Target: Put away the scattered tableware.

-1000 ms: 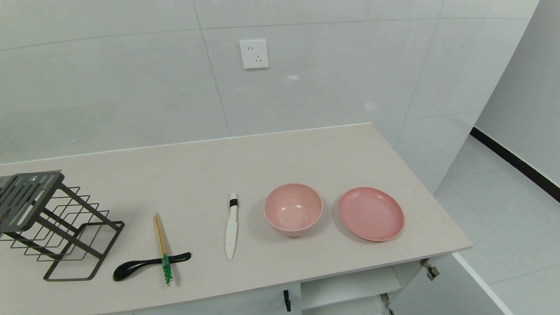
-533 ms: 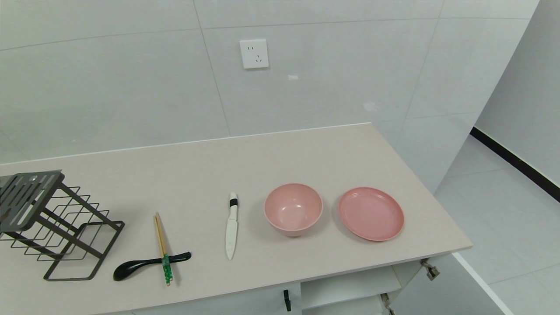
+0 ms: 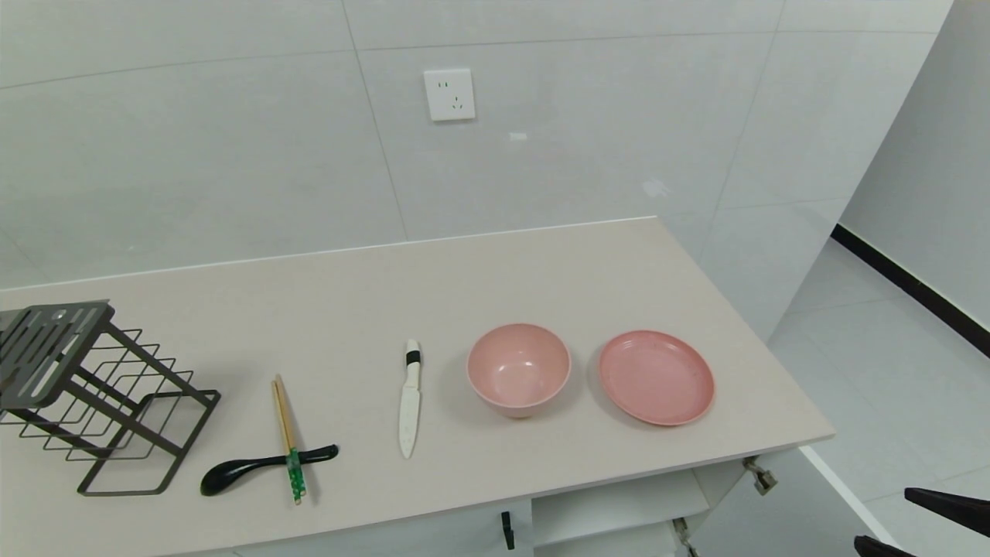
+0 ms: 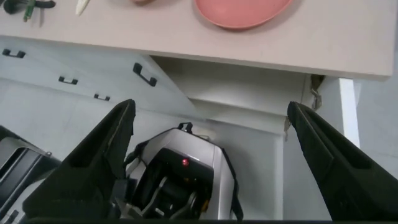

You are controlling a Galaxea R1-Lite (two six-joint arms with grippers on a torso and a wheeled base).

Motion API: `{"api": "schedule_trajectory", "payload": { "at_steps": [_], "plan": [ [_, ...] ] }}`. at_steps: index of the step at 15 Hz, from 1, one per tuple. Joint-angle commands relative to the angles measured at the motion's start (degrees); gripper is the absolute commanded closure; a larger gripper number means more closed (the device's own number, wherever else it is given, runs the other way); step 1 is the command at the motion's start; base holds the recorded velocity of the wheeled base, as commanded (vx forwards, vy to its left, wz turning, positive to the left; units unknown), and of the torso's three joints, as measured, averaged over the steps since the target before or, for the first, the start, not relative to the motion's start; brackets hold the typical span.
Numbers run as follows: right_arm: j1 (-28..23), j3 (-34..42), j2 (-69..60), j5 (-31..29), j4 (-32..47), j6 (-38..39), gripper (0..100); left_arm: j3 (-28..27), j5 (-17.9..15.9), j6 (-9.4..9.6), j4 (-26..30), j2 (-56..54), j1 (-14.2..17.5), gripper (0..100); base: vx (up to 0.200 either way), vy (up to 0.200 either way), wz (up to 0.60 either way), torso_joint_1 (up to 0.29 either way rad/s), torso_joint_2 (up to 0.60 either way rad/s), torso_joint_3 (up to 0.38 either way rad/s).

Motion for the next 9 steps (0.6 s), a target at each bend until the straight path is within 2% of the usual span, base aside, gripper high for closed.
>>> {"api": "schedule_trajectory", "payload": {
  "at_steps": [1, 5, 9],
  "plan": [
    [0.05, 1.37, 11.19, 0.32, -7.46, -1.05, 0, 0.0, 0.04, 0.0, 0.0, 0.07, 0.02, 0, 0.0, 0.0, 0.0, 0.0, 0.0, 0.0],
    [0.05, 0.14, 23.58, 0.32, -17.83, -5.8, 0, 0.0, 0.04, -0.18, 0.0, 0.07, 0.02, 0, 0.0, 0.0, 0.0, 0.0, 0.0, 0.0],
    [0.05, -3.2, 30.35, 0.23, -21.43, -9.67, 0, 0.0, 0.04, -0.27, 0.0, 0.07, 0.02, 0, 0.0, 0.0, 0.0, 0.0, 0.0, 0.0]
  ]
}}
